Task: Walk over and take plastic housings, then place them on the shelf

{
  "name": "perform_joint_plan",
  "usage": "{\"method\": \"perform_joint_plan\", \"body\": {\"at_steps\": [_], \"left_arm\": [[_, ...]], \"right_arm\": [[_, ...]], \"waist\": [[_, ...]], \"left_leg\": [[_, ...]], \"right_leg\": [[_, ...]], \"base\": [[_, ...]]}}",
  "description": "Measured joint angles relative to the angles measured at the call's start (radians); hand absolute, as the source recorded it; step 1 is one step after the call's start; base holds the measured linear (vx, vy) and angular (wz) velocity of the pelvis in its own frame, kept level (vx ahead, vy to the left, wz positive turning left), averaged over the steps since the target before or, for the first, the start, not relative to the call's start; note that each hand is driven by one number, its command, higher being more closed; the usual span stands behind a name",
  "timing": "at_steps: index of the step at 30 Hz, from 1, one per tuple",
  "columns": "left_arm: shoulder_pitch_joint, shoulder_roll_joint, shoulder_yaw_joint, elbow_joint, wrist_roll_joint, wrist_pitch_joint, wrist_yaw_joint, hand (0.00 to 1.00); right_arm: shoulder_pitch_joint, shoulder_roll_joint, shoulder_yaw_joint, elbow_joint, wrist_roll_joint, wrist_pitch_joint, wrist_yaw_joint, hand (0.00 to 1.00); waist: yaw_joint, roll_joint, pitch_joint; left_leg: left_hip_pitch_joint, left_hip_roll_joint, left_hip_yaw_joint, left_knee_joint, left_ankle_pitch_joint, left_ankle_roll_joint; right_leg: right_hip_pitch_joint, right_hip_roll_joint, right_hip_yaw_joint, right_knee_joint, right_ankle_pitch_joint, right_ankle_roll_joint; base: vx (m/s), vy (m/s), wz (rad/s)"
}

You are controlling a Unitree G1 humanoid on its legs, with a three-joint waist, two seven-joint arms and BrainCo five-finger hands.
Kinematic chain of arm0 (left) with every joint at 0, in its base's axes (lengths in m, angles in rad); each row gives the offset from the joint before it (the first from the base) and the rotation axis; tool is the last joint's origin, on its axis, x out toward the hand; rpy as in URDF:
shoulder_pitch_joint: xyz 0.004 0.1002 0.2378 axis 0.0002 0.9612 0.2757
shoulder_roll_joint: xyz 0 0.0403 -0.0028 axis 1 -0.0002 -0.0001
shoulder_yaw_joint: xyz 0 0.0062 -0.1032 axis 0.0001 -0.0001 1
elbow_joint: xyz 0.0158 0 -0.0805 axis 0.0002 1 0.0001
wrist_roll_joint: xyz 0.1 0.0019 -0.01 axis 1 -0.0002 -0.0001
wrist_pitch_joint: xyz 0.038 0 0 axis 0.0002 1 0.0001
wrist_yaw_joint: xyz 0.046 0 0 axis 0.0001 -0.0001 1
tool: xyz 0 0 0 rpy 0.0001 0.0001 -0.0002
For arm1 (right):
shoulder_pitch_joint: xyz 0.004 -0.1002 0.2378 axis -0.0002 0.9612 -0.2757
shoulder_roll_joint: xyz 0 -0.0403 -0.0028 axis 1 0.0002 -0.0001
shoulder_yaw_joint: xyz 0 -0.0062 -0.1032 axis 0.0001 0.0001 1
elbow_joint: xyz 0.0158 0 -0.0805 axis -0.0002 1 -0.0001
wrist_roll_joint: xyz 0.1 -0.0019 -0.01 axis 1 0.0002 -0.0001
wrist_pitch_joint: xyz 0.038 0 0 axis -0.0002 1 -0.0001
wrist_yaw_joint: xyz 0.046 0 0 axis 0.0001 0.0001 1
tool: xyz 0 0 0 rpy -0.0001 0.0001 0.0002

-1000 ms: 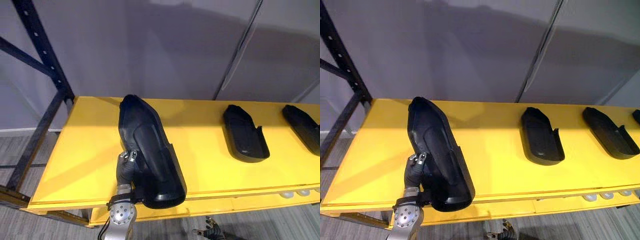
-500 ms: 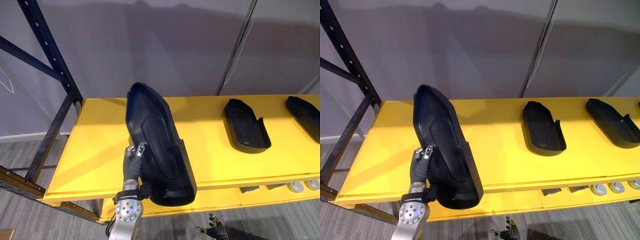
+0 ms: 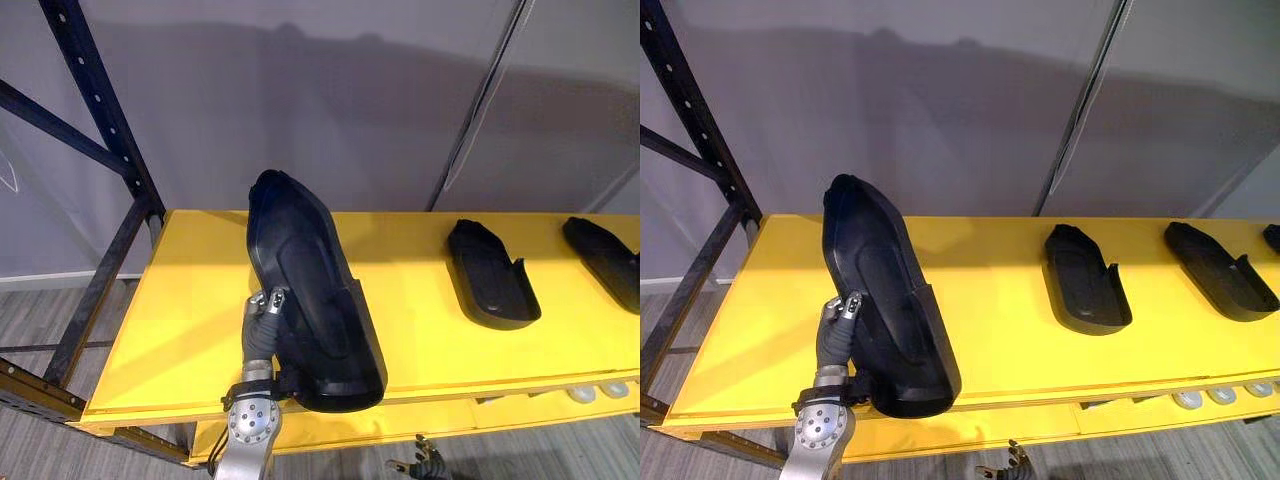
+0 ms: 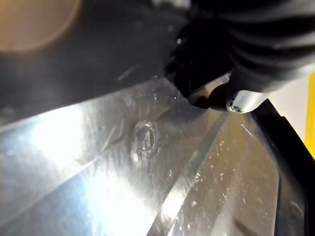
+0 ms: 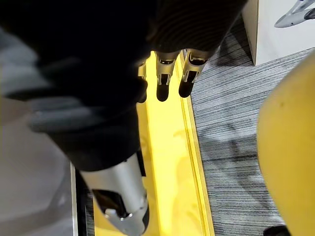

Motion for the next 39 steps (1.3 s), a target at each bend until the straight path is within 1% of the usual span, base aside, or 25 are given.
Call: {"method": "perform_joint_plan", "body": {"at_steps": [2, 3, 4, 6, 7, 8, 9, 10, 12, 16, 18, 20, 22, 25, 28, 29, 33, 37, 39], "left_arm": [[-0.040, 0.003, 0.043, 0.061, 0.000, 0.023, 0.007, 1.00], [-0.067, 0.009, 0.073, 0.106, 0.000, 0.041, 0.015, 1.00], [-0.081, 0.015, 0.085, 0.133, 0.000, 0.046, 0.019, 1.00], [-0.137, 0.039, 0.127, 0.226, 0.000, 0.073, 0.023, 1.00], [-0.168, 0.049, 0.152, 0.269, 0.000, 0.091, 0.026, 1.00], [-0.184, 0.055, 0.164, 0.290, 0.000, 0.098, 0.026, 1.00], [-0.211, 0.061, 0.183, 0.330, 0.001, 0.111, 0.028, 1.00], [-0.222, 0.062, 0.193, 0.349, 0.003, 0.118, 0.029, 1.00], [-0.251, 0.063, 0.221, 0.407, 0.018, 0.137, 0.029, 1.00], [-0.331, 0.080, 0.249, 0.505, 0.018, 0.151, 0.028, 1.00], [-0.390, 0.113, 0.253, 0.562, 0.018, 0.162, 0.028, 1.00], [-0.434, 0.126, 0.266, 0.594, 0.018, 0.165, 0.024, 1.00], [-0.470, 0.145, 0.291, 0.642, 0.036, 0.172, 0.023, 1.00], [-0.539, 0.192, 0.328, 0.713, 0.036, 0.186, 0.018, 1.00], [-0.602, 0.242, 0.327, 0.779, 0.041, 0.197, 0.011, 1.00], [-0.610, 0.248, 0.328, 0.785, 0.047, 0.201, 0.007, 0.00], [-0.655, 0.261, 0.327, 0.835, 0.094, 0.203, -0.006, 0.00], [-0.692, 0.269, 0.327, 0.862, 0.105, 0.202, -0.009, 0.00], [-0.703, 0.272, 0.326, 0.861, 0.105, 0.196, -0.011, 0.00]], "right_arm": [[0.000, -0.001, 0.000, 0.008, -0.008, 0.001, 0.004, 0.00], [-0.002, -0.002, -0.001, 0.019, -0.013, 0.001, 0.008, 0.00], [-0.004, -0.003, -0.001, 0.024, -0.015, 0.002, 0.011, 0.00], [-0.008, -0.007, 0.000, 0.037, -0.016, 0.004, 0.017, 0.00], [-0.016, -0.010, 0.000, 0.047, -0.017, 0.005, 0.022, 0.00], [-0.020, -0.011, -0.001, 0.050, -0.017, 0.006, 0.023, 0.00], [-0.030, -0.017, -0.003, 0.053, -0.018, 0.008, 0.025, 0.00], [-0.036, -0.019, -0.003, 0.056, -0.018, 0.008, 0.027, 0.00], [-0.042, -0.024, -0.004, 0.067, -0.018, 0.009, 0.036, 0.00], [-0.050, -0.024, -0.005, 0.083, -0.018, 0.009, 0.042, 0.00], [-0.054, -0.024, -0.013, 0.092, -0.018, 0.009, 0.047, 0.00], [-0.059, -0.024, -0.015, 0.101, -0.019, 0.009, 0.052, 0.00], [-0.069, -0.024, -0.020, 0.114, -0.020, 0.009, 0.056, 0.00], [-0.090, -0.023, -0.021, 0.136, -0.020, 0.009, 0.057, 0.00], [-0.098, -0.025, -0.021, 0.145, -0.022, 0.009, 0.057, 0.00], [-0.100, -0.025, -0.021, 0.147, -0.022, 0.008, 0.057, 0.00], [-0.113, -0.035, -0.020, 0.155, -0.022, 0.007, 0.072, 0.00], [-0.120, -0.051, -0.020, 0.155, -0.022, 0.006, 0.078, 0.00], [-0.121, -0.058, -0.020, 0.156, -0.022, 0.002, 0.078, 0.00]], "waist": [[0.000, 0.001, -0.002], [-0.002, 0.002, -0.008], [-0.002, 0.003, -0.010], [-0.006, 0.004, -0.023], [-0.013, 0.004, -0.024], [-0.019, 0.005, -0.024], [-0.033, 0.014, -0.020], [-0.040, 0.015, -0.019], [-0.052, 0.026, -0.024], [-0.062, 0.028, -0.027], [-0.065, 0.028, -0.030], [-0.067, 0.025, -0.031], [-0.077, 0.024, -0.033], [-0.095, 0.020, -0.032], [-0.102, 0.018, -0.028], [-0.103, 0.018, -0.028], [-0.115, 0.016, -0.014], [-0.121, 0.014, 0.001], [-0.122, 0.004, 0.010]], "left_leg": [[0.008, -0.002, 0.010, -0.017, 0.008, -0.002], [0.014, -0.007, 0.019, -0.036, 0.022, -0.002], [0.023, -0.010, 0.025, -0.056, 0.037, -0.002], [0.045, -0.024, 0.039, -0.135, 0.091, -0.006], [0.057, -0.033, 0.041, -0.186, 0.127, -0.009], [0.063, -0.035, 0.039, -0.213, 0.149, -0.010], [0.072, -0.033, 0.030, -0.255, 0.178, -0.011], [0.072, -0.032, 0.025, -0.255, 0.181, -0.011], [0.072, -0.027, 0.018, -0.255, 0.188, -0.007], [0.063, -0.033, 0.010, -0.256, 0.183, -0.009], [0.052, -0.038, 0.009, -0.255, 0.181, -0.009], [0.048, -0.045, 0.007, -0.255, 0.179, -0.011], [0.050, -0.050, 0.011, -0.254, 0.175, -0.012], [0.047, -0.051, 0.014, -0.250, 0.175, -0.010], [0.050, -0.048, 0.013, -0.250, 0.175, -0.011], [0.050, -0.047, 0.013, -0.250, 0.175, -0.011], [0.062, -0.045, 0.013, -0.250, 0.173, -0.012], [0.067, -0.045, 0.013, -0.250, 0.158, -0.009], [0.068, -0.048, 0.012, -0.250, 0.152, -0.011]], "right_leg": [[-0.003, 0.003, 0.013, -0.007, 0.000, 0.000], [-0.005, 0.003, 0.029, -0.022, 0.002, -0.001], [-0.005, 0.003, 0.028, -0.028, 0.003, 0.001], [-0.013, 0.002, 0.028, -0.052, 0.006, 0.003], [-0.018, 0.002, 0.026, -0.065, 0.005, 0.004], [-0.019, 0.005, 0.024, -0.068, 0.006, 0.005], [-0.034, 0.013, 0.019, -0.065, 0.005, 0.005], [-0.034, 0.016, 0.018, -0.065, 0.001, 0.001], [-0.032, 0.024, 0.019, -0.066, -0.001, 0.006], [-0.033, 0.027, 0.029, -0.073, -0.001, 0.006], [-0.034, 0.032, 0.053, -0.094, 0.004, -0.001], [-0.034, 0.033, 0.073, -0.105, 0.016, -0.010], [-0.034, 0.030, 0.081, -0.109, 0.023, -0.008], [-0.029, 0.031, 0.086, -0.136, 0.035, -0.001], [-0.013, 0.035, 0.089, -0.161, 0.044, -0.009], [-0.013, 0.036, 0.091, -0.162, 0.045, -0.010], [0.003, 0.038, 0.096, -0.174, 0.049, -0.017], [0.001, 0.038, 0.105, -0.175, 0.049, -0.017], [0.000, 0.036, 0.108, -0.175, 0.050, -0.016]], "base": [[-0.11, -0.007, -0.18], [-0.11, -0.030, -0.23], [-0.15, -0.054, -0.23], [-0.16, -0.069, -0.18], [-0.18, -0.064, -0.09], [-0.22, -0.061, 0.07], [-0.21, -0.043, 0.14], [-0.22, -0.050, 0.12], [-0.15, -0.031, 0.04], [-0.07, 0.012, 0.05], [0.00, 0.040, 0.01], [0.03, 0.037, 0.01], [0.05, 0.031, -0.06], [0.08, 0.008, -0.08], [0.07, -0.014, -0.04], [0.04, -0.021, -0.05], [0.00, -0.008, -0.02], [-0.04, 0.007, -0.09], [-0.08, 0.029, -0.03]]}}
